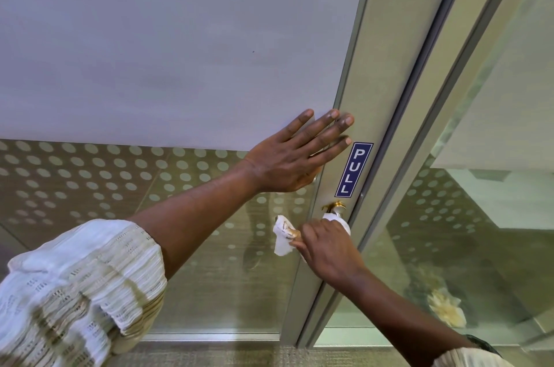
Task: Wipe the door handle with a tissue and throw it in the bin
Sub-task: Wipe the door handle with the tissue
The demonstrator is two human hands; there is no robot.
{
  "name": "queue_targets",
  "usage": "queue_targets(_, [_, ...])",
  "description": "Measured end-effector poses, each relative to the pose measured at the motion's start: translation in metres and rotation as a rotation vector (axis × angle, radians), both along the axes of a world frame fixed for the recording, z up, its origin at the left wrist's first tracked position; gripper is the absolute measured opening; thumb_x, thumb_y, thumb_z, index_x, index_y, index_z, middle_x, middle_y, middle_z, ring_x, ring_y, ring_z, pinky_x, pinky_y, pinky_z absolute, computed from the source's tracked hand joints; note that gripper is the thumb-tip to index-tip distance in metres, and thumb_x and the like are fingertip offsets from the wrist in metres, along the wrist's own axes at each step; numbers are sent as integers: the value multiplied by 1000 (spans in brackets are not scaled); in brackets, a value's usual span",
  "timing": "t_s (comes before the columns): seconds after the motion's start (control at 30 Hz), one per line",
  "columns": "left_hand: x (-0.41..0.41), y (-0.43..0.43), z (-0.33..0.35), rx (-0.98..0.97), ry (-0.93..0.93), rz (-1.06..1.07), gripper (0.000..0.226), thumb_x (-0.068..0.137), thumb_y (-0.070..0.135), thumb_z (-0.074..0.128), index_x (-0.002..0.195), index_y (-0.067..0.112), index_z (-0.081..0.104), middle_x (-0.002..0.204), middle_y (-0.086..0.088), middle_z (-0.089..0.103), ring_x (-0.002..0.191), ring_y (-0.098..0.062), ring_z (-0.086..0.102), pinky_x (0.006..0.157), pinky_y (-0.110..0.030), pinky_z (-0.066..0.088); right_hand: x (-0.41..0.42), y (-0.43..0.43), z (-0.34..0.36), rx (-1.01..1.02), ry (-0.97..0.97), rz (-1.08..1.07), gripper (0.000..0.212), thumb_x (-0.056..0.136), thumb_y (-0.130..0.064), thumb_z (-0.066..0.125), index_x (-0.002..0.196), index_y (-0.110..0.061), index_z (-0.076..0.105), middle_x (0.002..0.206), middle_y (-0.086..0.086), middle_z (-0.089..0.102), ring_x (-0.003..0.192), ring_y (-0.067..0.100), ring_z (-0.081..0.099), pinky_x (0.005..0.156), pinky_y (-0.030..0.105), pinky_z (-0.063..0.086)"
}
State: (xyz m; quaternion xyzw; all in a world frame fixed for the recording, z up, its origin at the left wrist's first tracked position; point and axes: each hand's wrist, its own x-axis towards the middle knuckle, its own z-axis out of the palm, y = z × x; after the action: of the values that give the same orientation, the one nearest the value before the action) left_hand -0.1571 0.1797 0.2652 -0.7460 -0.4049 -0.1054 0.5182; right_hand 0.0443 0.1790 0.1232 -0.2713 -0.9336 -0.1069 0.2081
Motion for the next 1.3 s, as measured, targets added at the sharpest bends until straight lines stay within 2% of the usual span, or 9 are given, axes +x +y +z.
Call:
queue_targets(0.1, [0, 0, -1, -7, -3, -3, 65, 106, 33, 43, 165, 11, 28, 170, -18, 25, 158, -37, 22, 128, -54, 7, -19, -12, 23, -54, 37, -78, 53, 99, -58, 39, 63, -21, 52, 53, -1, 55, 48, 22, 53, 57, 35, 48])
queue_targets(0.2, [1, 0, 0, 10, -7, -6, 65, 105, 32, 46, 164, 10, 29, 170, -18, 27, 157, -37, 24, 128, -54, 9, -34, -9, 43, -362, -172, -242, 80, 100, -66, 15, 49, -19, 56, 48, -3, 54, 58, 17, 59, 78, 35, 45])
queue_targets(0.3, [0, 0, 0, 12, -6, -13, 65, 105, 32, 45, 164, 10, 30, 169, -18, 28, 157, -37, 25, 128, -54, 9, -42, -8, 45, -444, -179, -283, 88, 98, -69, 8, 56, -16, 65, 56, -2, 59, 63, 19, 62, 83, 39, 47])
queue_targets(0.57, [1, 0, -1, -10, -4, -6, 64, 107, 35, 41, 165, 10, 27, 170, -19, 25, 158, -38, 23, 129, -55, 11, -37, -37, -12, -32, 65, -257, 31, 93, -37, 52, 115, -16, 58, 96, 5, 62, 80, 24, 54, 74, 40, 40])
queue_targets(0.73, [0, 0, -1, 0, -1, -8, 64, 108, 35, 41, 165, 10, 27, 170, -19, 25, 158, -38, 22, 128, -54, 8, -66, -41, 13, -72, -14, -400, 34, 94, -42, 48, 82, -14, 63, 65, 5, 62, 55, 25, 57, 56, 35, 40])
queue_targets(0.9, [1, -1, -2, -8, -17, -20, 65, 107, 34, 43, 165, 10, 26, 170, -18, 24, 158, -37, 21, 129, -53, 5, -93, -28, 29, -442, -11, -453, 35, 105, -31, 34, 103, -13, 64, 91, 7, 73, 84, 29, 70, 63, 33, 43])
queue_targets(1.07, [0, 0, -1, -29, -15, -19, 68, 106, 34, 42, 166, 10, 22, 171, -19, 20, 159, -37, 16, 129, -53, 1, -78, -30, 17, -178, 61, -249, 17, 94, -27, 62, 84, -13, 63, 59, 2, 61, 46, 22, 55, 43, 27, 28])
queue_targets(1.13, [0, 0, -1, -37, -17, -21, 68, 105, 34, 43, 166, 10, 22, 171, -19, 20, 159, -37, 16, 129, -53, 0, -70, -28, 8, -58, 127, -136, 12, 94, -25, 63, 92, -13, 63, 67, 2, 60, 52, 21, 54, 47, 30, 35])
queue_targets(1.3, [0, -1, -1, -34, -30, -26, 71, 104, 34, 47, 166, 10, 23, 172, -18, 19, 159, -37, 15, 130, -53, 2, -27, -28, -11, 52, 1, -54, 66, 81, -12, 64, 145, -6, 47, 100, 4, 58, 83, 22, 55, 76, 36, 47])
